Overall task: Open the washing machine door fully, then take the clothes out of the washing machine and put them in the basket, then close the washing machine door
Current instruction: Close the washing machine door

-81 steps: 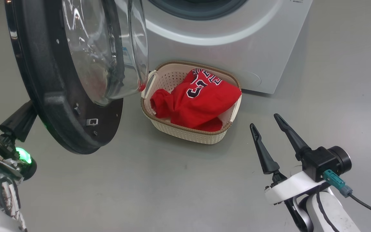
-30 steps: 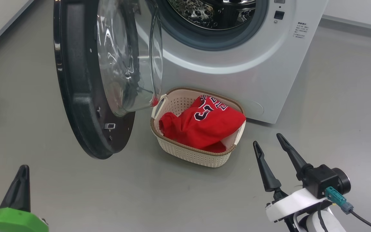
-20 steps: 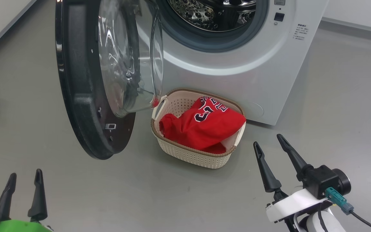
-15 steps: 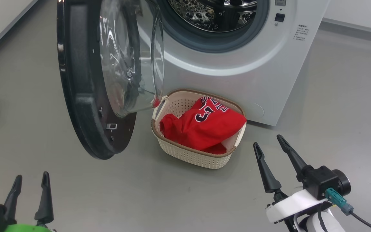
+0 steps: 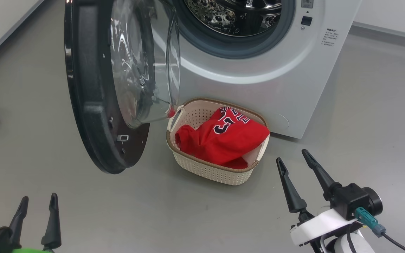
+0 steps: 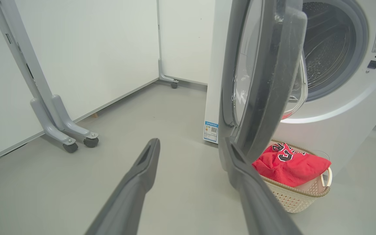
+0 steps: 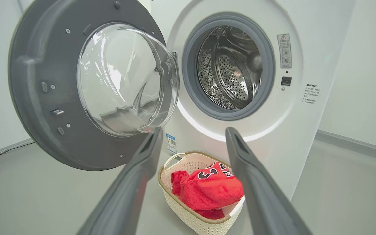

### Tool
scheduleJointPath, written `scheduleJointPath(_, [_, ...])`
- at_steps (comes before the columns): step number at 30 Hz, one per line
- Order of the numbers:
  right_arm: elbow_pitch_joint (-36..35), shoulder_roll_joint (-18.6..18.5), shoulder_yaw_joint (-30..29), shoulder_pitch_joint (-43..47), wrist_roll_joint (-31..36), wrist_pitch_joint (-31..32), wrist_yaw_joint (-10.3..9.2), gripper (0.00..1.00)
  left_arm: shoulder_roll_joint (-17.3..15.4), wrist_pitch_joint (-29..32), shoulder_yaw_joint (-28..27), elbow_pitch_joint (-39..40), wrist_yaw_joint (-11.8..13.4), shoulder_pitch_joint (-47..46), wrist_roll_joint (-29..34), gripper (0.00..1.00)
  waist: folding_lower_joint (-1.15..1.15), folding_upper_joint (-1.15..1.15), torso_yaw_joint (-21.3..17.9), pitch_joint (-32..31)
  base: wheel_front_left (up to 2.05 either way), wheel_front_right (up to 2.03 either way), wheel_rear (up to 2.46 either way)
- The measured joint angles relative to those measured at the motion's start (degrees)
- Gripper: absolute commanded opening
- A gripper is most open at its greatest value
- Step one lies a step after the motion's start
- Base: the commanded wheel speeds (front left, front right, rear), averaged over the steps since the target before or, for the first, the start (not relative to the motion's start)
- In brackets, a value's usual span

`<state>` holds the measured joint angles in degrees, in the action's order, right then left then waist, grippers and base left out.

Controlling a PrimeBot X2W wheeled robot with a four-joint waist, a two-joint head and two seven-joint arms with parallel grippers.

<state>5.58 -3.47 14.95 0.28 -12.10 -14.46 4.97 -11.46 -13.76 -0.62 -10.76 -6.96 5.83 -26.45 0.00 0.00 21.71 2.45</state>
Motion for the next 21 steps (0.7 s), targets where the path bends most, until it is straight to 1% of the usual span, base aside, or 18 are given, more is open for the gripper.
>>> scheduleJointPath(21, [-0.2, 0.2, 0.0, 0.0, 0.0, 0.0, 0.01, 1.0, -0.2, -0.5, 0.4, -2.0, -0.2, -0.4, 0.9, 1.0, 0.0, 0.0, 0.0, 0.0, 0.0, 0.0, 0.0])
